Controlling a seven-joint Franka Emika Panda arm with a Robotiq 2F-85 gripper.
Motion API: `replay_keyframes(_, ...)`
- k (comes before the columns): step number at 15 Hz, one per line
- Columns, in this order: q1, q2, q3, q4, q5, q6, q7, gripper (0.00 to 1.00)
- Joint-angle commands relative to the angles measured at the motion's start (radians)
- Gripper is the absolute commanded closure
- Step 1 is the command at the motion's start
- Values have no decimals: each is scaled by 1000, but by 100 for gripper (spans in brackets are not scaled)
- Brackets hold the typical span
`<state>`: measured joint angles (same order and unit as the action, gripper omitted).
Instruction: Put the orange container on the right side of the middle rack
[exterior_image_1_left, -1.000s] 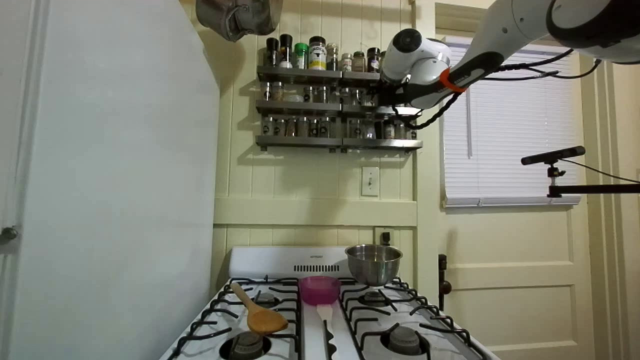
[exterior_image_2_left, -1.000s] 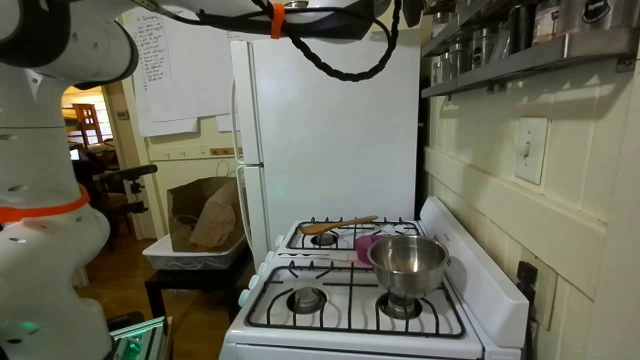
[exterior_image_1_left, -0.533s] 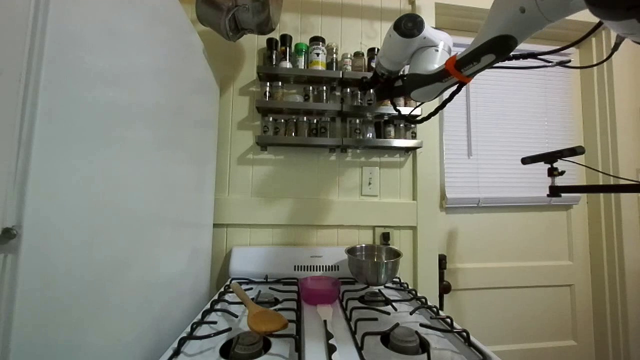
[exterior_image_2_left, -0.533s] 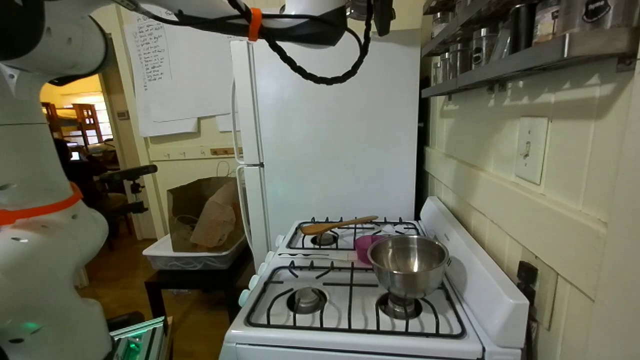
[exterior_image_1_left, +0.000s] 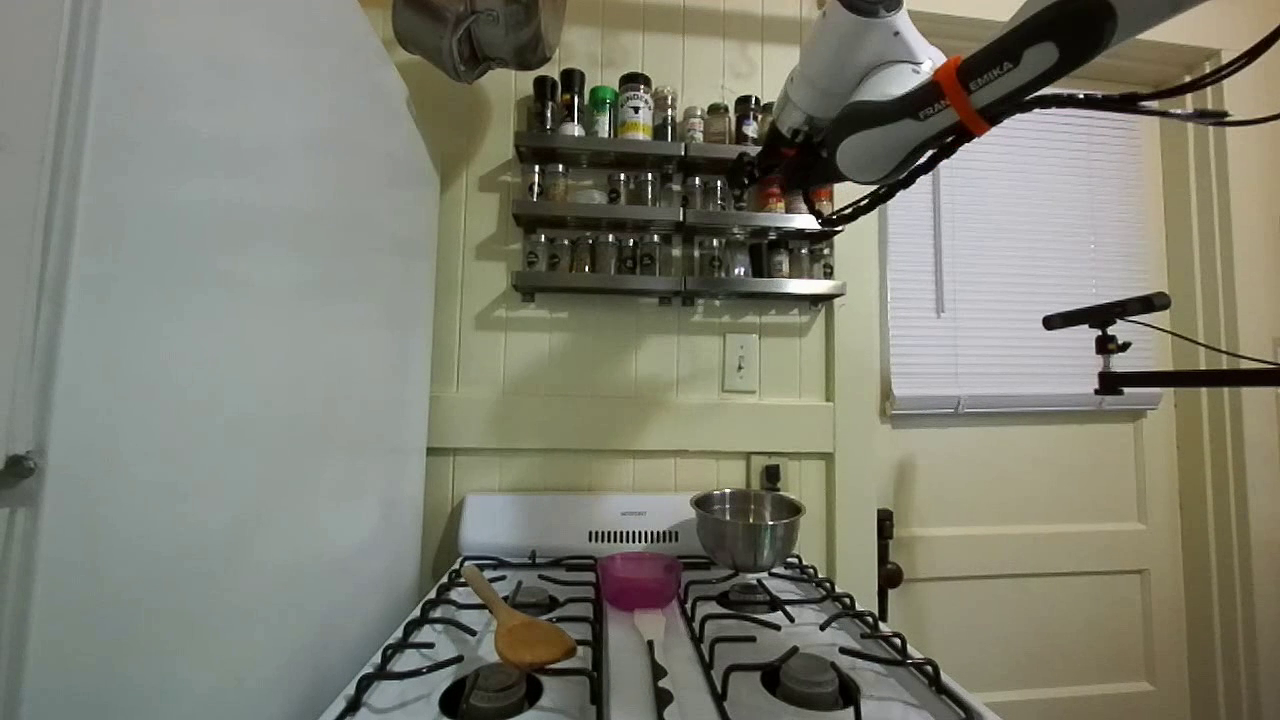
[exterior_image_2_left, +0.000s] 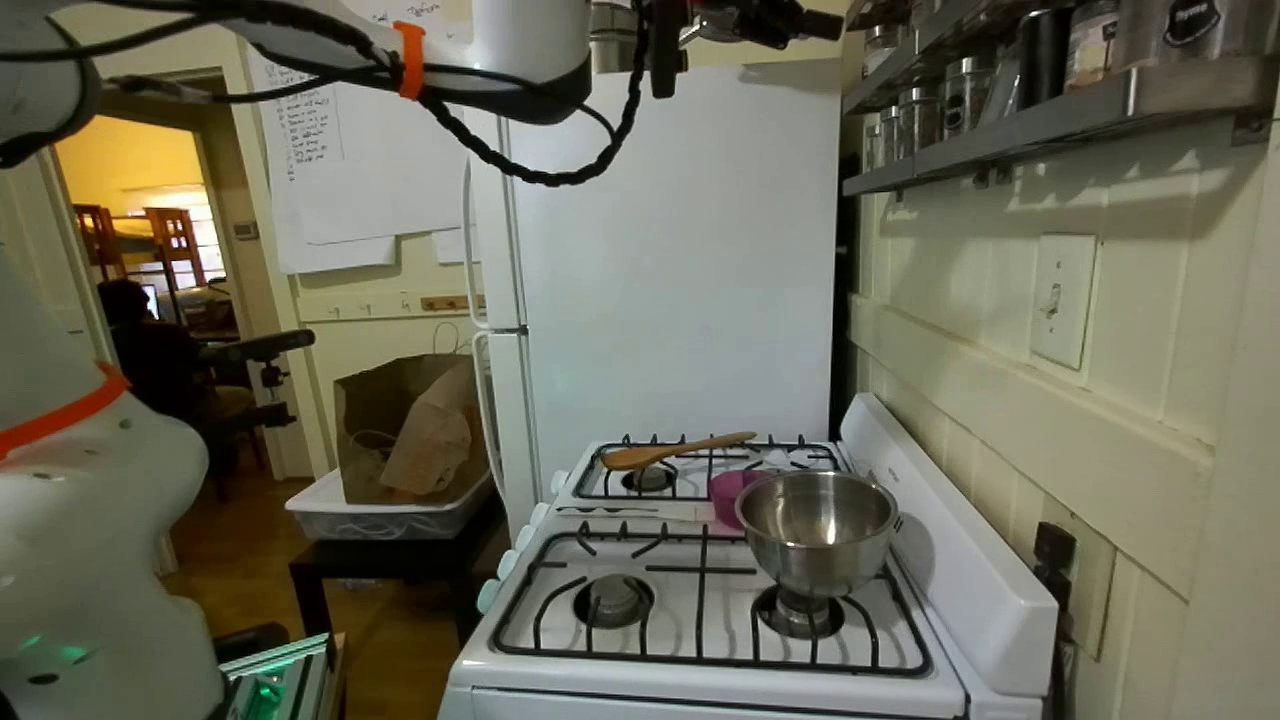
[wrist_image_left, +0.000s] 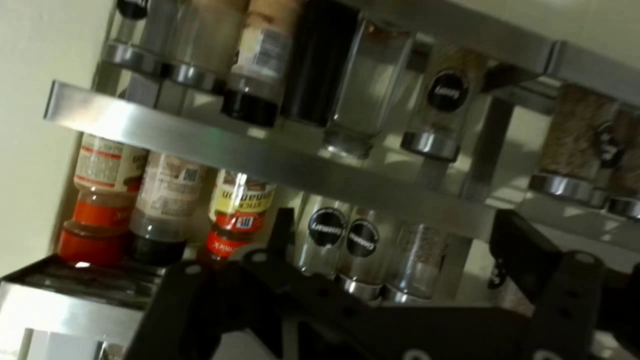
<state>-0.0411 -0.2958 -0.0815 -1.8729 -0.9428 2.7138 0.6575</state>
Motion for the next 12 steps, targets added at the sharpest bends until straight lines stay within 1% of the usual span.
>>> replay_keyframes(1,143,-166,-73,-181,277,-52,-266,0)
replay_keyframes(2,186,-199,-87,-203,344,-83,-334,0)
replay_keyframes(3,174,-231,-55,-228,432,-108,-406,0)
replay_keyframes(5,179,-288,-25,-272,590,-178,-520,0)
replay_keyframes(7,179,-336,9,-314,707,-263,-594,0)
replay_keyframes(8,105,-260,38,-244,668,-189,-557,0)
replay_keyframes(9,102,-276,49,-256,686,-201,-570,0)
replay_keyframes(12,72,-272,66,-248,680,-199,-564,0)
